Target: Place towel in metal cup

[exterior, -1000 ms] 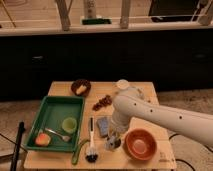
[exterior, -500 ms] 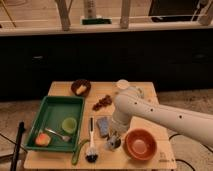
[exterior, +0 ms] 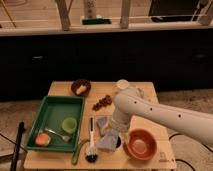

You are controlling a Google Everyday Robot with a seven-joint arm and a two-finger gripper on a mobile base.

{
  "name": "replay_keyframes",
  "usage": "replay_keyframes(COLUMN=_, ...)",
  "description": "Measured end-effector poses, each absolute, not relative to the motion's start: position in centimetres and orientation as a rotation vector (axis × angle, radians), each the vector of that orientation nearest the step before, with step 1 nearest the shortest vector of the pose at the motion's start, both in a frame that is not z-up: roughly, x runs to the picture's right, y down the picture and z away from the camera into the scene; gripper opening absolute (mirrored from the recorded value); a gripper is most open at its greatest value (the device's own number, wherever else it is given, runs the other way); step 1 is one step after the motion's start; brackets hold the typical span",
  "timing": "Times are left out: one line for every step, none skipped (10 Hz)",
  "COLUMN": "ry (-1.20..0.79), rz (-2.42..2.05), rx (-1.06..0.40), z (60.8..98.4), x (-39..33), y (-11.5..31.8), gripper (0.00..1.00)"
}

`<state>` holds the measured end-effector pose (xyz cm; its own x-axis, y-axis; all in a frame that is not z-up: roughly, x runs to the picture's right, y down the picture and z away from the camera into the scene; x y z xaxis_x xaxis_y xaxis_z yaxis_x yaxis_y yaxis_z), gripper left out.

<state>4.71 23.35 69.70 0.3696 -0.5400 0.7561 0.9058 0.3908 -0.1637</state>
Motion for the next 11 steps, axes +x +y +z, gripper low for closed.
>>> replay_keyframes(ry=-0.676, rz=-1.012, rx=-0.636, z=69.77, x=4.7, y=23.32, gripper=0.8)
replay_keyframes(ry=-0.677, rz=-1.013, rx=-0.638, z=69.86, x=4.72, y=23.3, gripper=0.8)
replay_keyframes(ry=-0.678, rz=-1.013, rx=-0.638, z=69.93, x=4.72, y=23.26, gripper=0.8)
replay_keyframes(ry=-0.679, rz=-1.013, rx=-0.64, z=69.99, x=4.81, y=23.24, gripper=0.8)
replay_keyframes(ry=-0.679, rz=-1.013, rx=-0.641, z=70.04, x=4.86, y=23.18, gripper=0.8)
replay_keyframes(ry=-0.68, rz=-1.013, rx=-0.642, z=70.1, x=4.9, y=23.11, gripper=0.8)
replay_keyframes(ry=-0.681, rz=-1.013, rx=-0.641, z=70.17, x=4.99, y=23.03, gripper=0.8)
replay_keyframes(ry=-0.681, rz=-1.013, rx=-0.64, z=70.2, x=5.05, y=22.93, gripper=0.8)
replay_keyframes(ry=-0.682, rz=-1.014, rx=-0.639, z=70.25, x=5.07, y=22.86, gripper=0.8)
replay_keyframes(ry=-0.682, rz=-1.014, rx=-0.635, z=70.27, x=5.21, y=22.75, gripper=0.8)
replay_keyframes(ry=-0.682, rz=-1.015, rx=-0.632, z=70.3, x=5.36, y=22.62, gripper=0.8)
